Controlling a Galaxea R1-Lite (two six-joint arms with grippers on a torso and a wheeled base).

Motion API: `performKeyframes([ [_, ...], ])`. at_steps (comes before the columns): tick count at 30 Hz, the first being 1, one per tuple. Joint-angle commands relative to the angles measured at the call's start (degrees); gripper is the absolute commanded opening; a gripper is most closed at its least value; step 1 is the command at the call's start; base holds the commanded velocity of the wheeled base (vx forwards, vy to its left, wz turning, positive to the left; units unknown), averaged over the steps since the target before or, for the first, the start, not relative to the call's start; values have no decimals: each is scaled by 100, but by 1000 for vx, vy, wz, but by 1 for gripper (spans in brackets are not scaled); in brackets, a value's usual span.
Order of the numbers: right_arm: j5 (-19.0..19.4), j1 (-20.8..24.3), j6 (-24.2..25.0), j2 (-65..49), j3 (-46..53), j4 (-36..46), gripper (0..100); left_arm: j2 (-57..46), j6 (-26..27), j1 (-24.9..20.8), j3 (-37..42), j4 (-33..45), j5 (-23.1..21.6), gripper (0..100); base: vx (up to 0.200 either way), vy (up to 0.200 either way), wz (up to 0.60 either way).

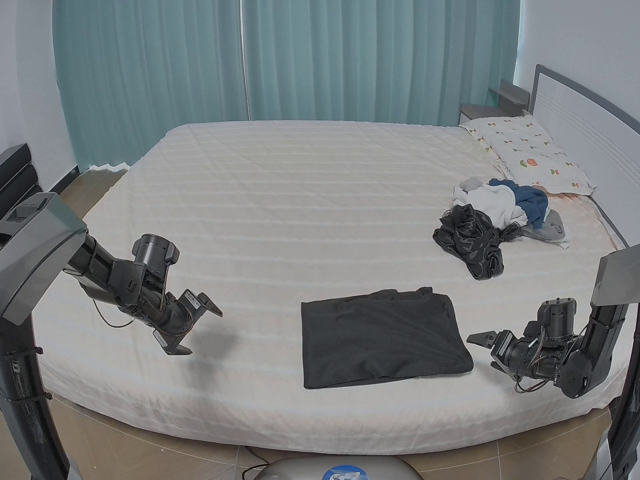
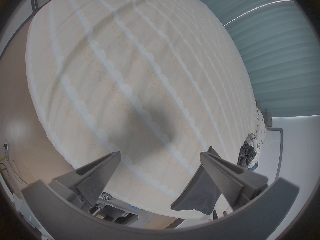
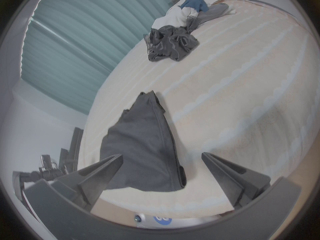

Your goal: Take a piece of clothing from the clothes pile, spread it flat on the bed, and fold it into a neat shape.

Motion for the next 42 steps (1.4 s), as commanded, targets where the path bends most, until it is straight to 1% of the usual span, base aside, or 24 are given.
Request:
performKeyframes([
  [1,1,2,113,106,23,-120,100,-1,-35,8,-36,0,-8,100,0,0,0],
  [4,-8,2,148,167,23,-278,100,26,-35,-1,-71,0,10,100,0,0,0],
  [10,-8,2,148,264,23,-383,100,17,-53,-36,-176,9,1,100,0,-200,0],
  [13,-17,2,148,290,5,-392,100,-1,-62,-220,-203,9,1,100,0,-200,0],
  [25,-25,2,130,290,31,-392,100,123,-220,-458,-352,9,10,100,0,-200,0],
  [26,-25,11,121,299,31,-392,100,123,-334,-554,-352,18,45,100,0,-200,0],
  [27,-25,11,121,299,31,-392,100,123,-334,-554,-352,18,45,100,0,-200,0],
  [28,-25,2,130,299,31,-392,100,123,-483,-633,-352,9,115,100,0,-200,0],
  [30,-25,2,121,308,40,-392,100,131,-492,-704,-361,0,229,100,0,-200,0],
  [33,-34,2,121,299,58,-392,100,140,-439,-765,-379,-26,370,100,0,0,0],
  [35,-43,11,104,334,66,-392,100,158,-132,-774,-379,-185,458,100,0,0,0],
  [37,-43,11,95,360,84,-436,100,237,431,-748,-299,-316,458,100,0,0,0],
  [38,-34,11,95,360,84,-445,100,237,483,-748,-291,-325,458,100,0,0,0],
  [39,-25,2,95,396,93,-630,100,316,1011,-712,-212,-448,423,100,0,0,0],
  [40,-25,2,95,396,93,-630,100,316,1011,-712,-212,-448,423,100,0,0,0],
  [42,-34,2,86,580,216,-946,100,421,1652,-669,-9,-729,388,100,0,0,0],
])
